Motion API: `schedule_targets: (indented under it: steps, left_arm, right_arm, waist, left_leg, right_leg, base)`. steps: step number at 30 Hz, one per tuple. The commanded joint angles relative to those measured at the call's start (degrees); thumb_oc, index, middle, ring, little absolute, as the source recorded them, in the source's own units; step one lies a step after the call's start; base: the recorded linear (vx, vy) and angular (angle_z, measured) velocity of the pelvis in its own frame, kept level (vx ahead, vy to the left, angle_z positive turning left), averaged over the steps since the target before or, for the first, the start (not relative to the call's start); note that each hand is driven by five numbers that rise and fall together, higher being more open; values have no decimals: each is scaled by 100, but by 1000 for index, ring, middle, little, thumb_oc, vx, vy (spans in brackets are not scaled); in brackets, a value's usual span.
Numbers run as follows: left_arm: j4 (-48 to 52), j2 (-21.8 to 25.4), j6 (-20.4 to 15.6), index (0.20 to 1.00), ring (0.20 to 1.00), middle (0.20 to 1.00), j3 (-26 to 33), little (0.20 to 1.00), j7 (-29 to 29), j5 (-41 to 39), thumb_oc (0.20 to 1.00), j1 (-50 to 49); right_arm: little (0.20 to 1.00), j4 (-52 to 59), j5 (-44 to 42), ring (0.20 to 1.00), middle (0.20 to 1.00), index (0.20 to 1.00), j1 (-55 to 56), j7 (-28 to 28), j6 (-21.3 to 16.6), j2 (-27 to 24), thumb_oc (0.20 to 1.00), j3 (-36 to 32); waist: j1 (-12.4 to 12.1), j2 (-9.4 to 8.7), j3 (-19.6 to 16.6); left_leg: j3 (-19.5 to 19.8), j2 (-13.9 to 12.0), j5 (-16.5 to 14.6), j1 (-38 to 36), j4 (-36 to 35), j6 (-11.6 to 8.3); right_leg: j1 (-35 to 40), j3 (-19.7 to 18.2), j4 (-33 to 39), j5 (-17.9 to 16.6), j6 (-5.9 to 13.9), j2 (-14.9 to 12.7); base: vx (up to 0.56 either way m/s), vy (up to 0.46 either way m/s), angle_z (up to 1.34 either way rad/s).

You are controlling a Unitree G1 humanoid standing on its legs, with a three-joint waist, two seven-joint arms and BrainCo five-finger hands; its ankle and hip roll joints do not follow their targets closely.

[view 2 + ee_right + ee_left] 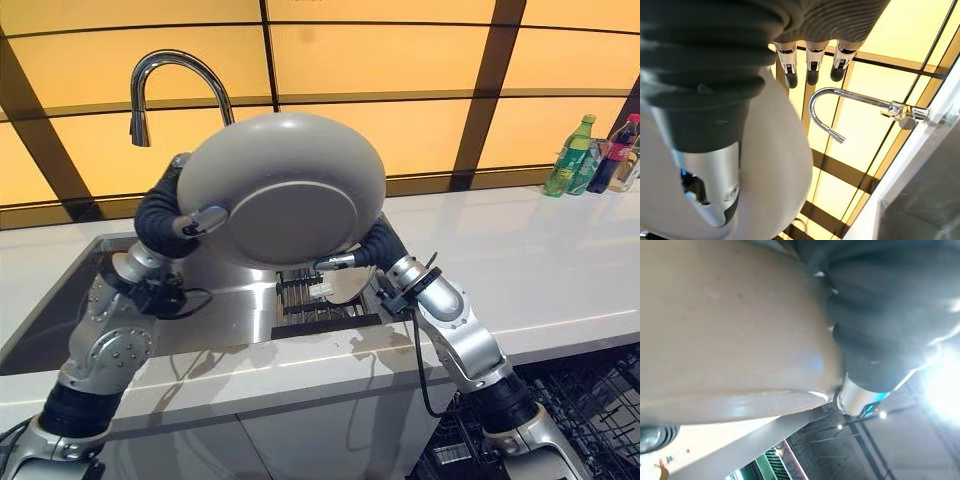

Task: Pick up plates and place into dishwasher.

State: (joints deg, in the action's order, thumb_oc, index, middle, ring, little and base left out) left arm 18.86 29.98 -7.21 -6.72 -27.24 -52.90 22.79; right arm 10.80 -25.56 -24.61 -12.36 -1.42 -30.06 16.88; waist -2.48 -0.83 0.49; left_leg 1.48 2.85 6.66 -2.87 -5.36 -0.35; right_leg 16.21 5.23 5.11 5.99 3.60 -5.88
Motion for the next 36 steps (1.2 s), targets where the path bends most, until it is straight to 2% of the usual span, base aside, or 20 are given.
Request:
schedule_targets:
  steps: [1, 5, 10, 14, 19, 20, 21, 22, 26, 36]
  left_arm:
    - [-436, -148, 94, 200, 200, 200, -451, 200, -219, -39, 200, 501]
    - [-548, -179, 102, 200, 200, 200, -460, 200, -206, 54, 200, 484]
    - [-652, -208, -32, 200, 200, 200, -496, 200, -218, 241, 200, 462]
    - [-744, -306, -46, 200, 200, 200, -530, 200, -231, 321, 200, 446]
    - [-799, -374, 9, 200, 200, 200, -459, 200, -222, 358, 200, 444]
    - [-821, -375, 9, 200, 200, 200, -451, 200, -237, 332, 200, 441]
    - [-821, -383, 54, 200, 200, 200, -426, 200, -237, 315, 200, 455]
    - [-821, -412, 78, 200, 200, 200, -405, 200, -243, 333, 200, 454]
    - [-852, -484, 139, 200, 200, 200, -388, 200, -237, 351, 200, 468]
    - [-918, -507, 106, 200, 200, 200, -342, 200, -249, 355, 200, 464]
  right_arm:
    - [1000, 117, -493, 1000, 1000, 1000, -873, -64, -511, 254, 1000, 116]
    - [1000, 188, -1091, 1000, 1000, 1000, -897, -325, -487, 486, 1000, 171]
    - [1000, 393, -2719, 1000, 1000, 1000, -742, -977, -443, 961, 1000, 212]
    - [1000, 520, -3565, 1000, 1000, 1000, -641, -1435, -791, 1441, 1000, 222]
    - [1000, 618, -4311, 1000, 1000, 1000, -572, -1887, -827, 1818, 1000, 93]
    - [909, 632, -4457, 909, 909, 909, -546, -1999, -837, 1839, 909, 74]
    - [507, 643, -4507, 507, 507, 507, -512, -2061, -845, 1882, 507, 67]
    - [200, 646, -4521, 200, 200, 200, -509, -2108, -847, 1924, 200, 56]
    - [200, 669, -4357, 200, 200, 200, -477, -2137, -859, 1969, 200, 45]
    - [200, 629, -3825, 200, 200, 200, -371, -1718, -639, 1795, 200, -51]
  waist:
    - [-174, 62, -293]
    - [-177, 51, -290]
    - [-201, 38, -270]
    - [-236, 44, -269]
    - [-257, 71, -313]
    - [-254, 77, -310]
    - [-252, 78, -320]
    - [-249, 79, -316]
    - [-226, 83, -308]
    - [-139, 88, -293]
  left_leg:
    - [-89, -207, -974, -609, 56, 4]
    - [-105, -200, -975, -612, 53, 24]
    - [-149, -220, -986, -625, 75, 31]
    - [-179, -228, -997, -623, 98, 31]
    - [-232, -239, -1003, -614, 102, 34]
    - [-236, -242, -1003, -608, 109, 30]
    - [-225, -241, -1003, -604, 107, 33]
    - [-225, -238, -1000, -599, 111, 32]
    - [-218, -235, -989, -584, 120, 24]
    - [-224, -238, -978, -589, 113, 17]
  right_leg:
    - [-718, 41, -11, -654, 213, -179]
    - [-728, 17, -26, -654, 212, -180]
    - [-692, 46, -32, -636, 204, -181]
    - [-682, 99, -21, -637, 205, -192]
    - [-690, 127, -11, -625, 210, -186]
    - [-691, 127, -11, -627, 209, -183]
    - [-696, 119, -11, -622, 202, -170]
    - [-700, 110, -11, -621, 197, -159]
    - [-714, 85, -11, -622, 176, -126]
    - [-734, 13, -11, -621, 130, -48]
  base:
    - [0, 0, 0]
    - [0, 0, 0]
    - [0, 0, 0]
    - [-7, -32, -1]
    - [-6, -35, -4]
    - [-8, -39, -6]
    - [-3, -40, -7]
    - [0, -38, -6]
    - [2, -36, -2]
    - [0, -4, -1]
